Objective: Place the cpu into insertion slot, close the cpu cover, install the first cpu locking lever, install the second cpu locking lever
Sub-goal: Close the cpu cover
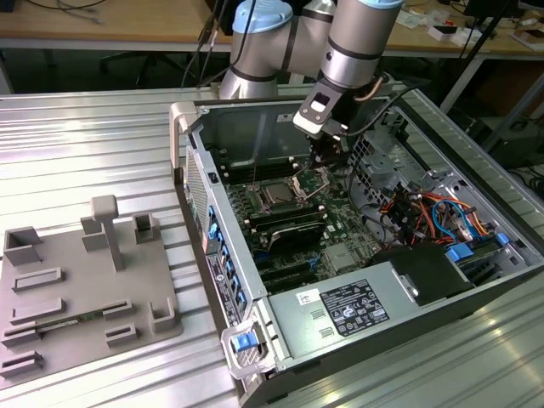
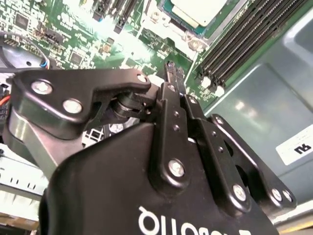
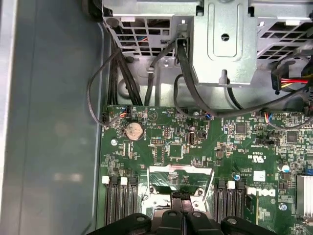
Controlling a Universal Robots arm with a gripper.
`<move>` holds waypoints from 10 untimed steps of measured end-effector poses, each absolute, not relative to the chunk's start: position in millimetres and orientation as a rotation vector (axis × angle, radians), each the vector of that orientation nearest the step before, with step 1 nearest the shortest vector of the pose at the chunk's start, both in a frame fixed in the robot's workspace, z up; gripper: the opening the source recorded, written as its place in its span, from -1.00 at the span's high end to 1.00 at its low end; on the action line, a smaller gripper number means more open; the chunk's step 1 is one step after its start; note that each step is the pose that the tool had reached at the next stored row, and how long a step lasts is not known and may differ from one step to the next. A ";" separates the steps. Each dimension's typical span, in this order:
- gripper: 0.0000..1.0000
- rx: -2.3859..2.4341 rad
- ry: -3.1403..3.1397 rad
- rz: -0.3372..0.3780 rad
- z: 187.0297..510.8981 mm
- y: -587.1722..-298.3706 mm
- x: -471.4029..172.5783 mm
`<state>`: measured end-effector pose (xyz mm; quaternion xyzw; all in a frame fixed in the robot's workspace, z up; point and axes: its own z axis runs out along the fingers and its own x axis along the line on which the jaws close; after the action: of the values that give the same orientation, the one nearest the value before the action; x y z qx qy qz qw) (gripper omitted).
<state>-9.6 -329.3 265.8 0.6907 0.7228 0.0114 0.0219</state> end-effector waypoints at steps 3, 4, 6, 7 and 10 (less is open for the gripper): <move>0.79 2.140 2.239 0.036 267.1 -329.3 -2.1; 0.79 2.140 2.239 0.036 267.2 -329.3 0.8; 0.79 2.140 2.239 0.035 267.3 -329.3 9.0; 0.79 2.140 2.239 0.035 267.3 -329.3 15.0; 0.79 2.140 2.240 0.036 267.0 -329.2 25.4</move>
<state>25.4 -329.2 267.0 0.6907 0.7228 0.0116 0.0218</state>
